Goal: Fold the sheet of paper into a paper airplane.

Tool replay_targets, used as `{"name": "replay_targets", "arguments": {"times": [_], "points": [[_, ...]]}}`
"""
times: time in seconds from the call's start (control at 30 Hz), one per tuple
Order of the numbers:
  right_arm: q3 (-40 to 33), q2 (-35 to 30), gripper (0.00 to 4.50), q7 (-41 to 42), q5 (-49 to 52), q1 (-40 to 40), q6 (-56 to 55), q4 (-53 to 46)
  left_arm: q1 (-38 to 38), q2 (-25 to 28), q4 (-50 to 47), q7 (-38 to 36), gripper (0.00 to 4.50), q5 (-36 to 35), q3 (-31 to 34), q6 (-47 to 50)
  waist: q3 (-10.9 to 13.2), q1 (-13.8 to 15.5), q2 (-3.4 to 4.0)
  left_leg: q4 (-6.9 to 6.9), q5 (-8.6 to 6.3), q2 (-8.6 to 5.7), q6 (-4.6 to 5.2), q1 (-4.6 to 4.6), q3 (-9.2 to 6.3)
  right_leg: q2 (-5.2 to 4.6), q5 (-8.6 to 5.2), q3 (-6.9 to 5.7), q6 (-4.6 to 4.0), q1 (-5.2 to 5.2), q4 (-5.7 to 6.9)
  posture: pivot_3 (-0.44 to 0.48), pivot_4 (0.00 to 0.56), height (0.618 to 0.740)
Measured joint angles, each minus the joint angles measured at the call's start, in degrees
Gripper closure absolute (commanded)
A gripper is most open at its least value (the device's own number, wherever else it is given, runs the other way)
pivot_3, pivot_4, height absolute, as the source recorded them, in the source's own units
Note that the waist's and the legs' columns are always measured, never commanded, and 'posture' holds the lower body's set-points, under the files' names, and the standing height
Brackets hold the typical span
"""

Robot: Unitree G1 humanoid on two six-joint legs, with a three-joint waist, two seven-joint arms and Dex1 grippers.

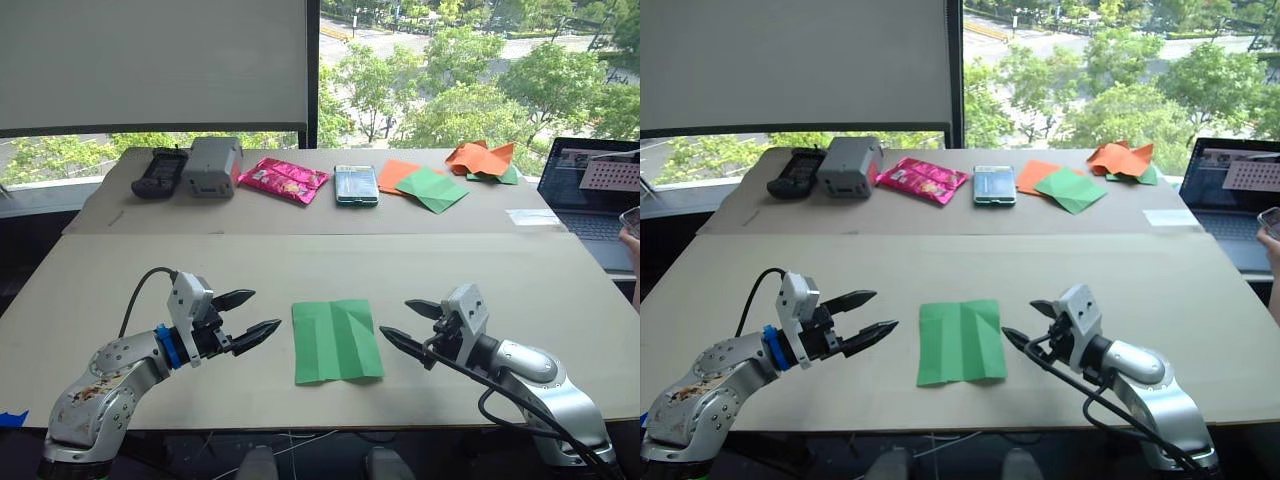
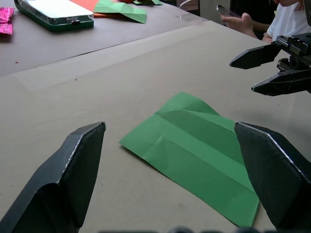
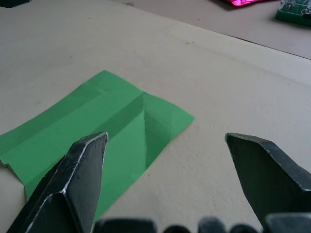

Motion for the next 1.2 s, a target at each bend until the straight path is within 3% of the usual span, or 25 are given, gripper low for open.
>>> {"name": "replay_targets", "arguments": {"times": [0.27, 0.57, 0.73, 0.97, 1.2], "points": [[0.0, 0.0, 0.21, -0.8, 0.0, 0.0, 0.0, 0.0, -0.1, 0.8, 0.4, -0.3, 0.0, 1.5, -1.6, 0.0, 0.0, 0.0, 0.0, 0.0, 0.0, 0.0, 0.0, 0.0, 0.0, 0.01, 0.0, 0.0, 0.0, -0.01, 0.0, 0.0, 0.15, 0.718], [0.0, 0.2, 0.18, -1.6, 0.1, 0.6, 0.0, -0.6, -4.0, 0.6, 1.5, -4.8, 2.83, 1.4, -5.9, -0.5, 0.0, 0.0, 0.0, 0.0, 0.0, 0.0, 0.0, 0.0, 0.0, 0.0, 0.0, 0.0, 0.0, 0.0, -0.01, 0.0, 0.15, 0.718], [0.0, 0.4, 0.18, -2.4, 0.1, 1.3, 0.0, -1.2, -8.9, -0.4, 9.8, -8.0, 4.46, 8.1, -13.0, -6.0, 0.0, 0.1, 0.03, 0.0, 0.0, -0.02, 0.0, -0.02, 0.0, 0.02, 0.0, 0.0, 0.0, 0.01, -0.01, 0.0, 0.15, 0.718], [0.0, 0.6, 0.18, -4.0, 0.1, 2.9, 0.3, -4.1, -16.8, -5.6, 22.7, -10.6, 4.46, 16.2, -20.0, -14.3, 0.0, 0.3, 0.04, 0.04, 0.01, -0.06, 0.02, -0.1, -0.04, 0.03, 0.0, 0.01, 0.01, 0.01, 0.0, 0.0, 0.15, 0.718], [-0.1, -0.1, 0.18, -5.2, 0.3, 5.5, 3.4, -8.6, -18.2, -6.6, 29.3, -12.7, 4.46, 22.8, -25.4, -19.0, 0.0, 0.2, 0.07, 0.03, 0.01, -0.06, 0.02, -0.1, -0.07, 0.04, 0.0, 0.01, 0.01, 0.02, 0.0, 0.0, 0.15, 0.718]]}}
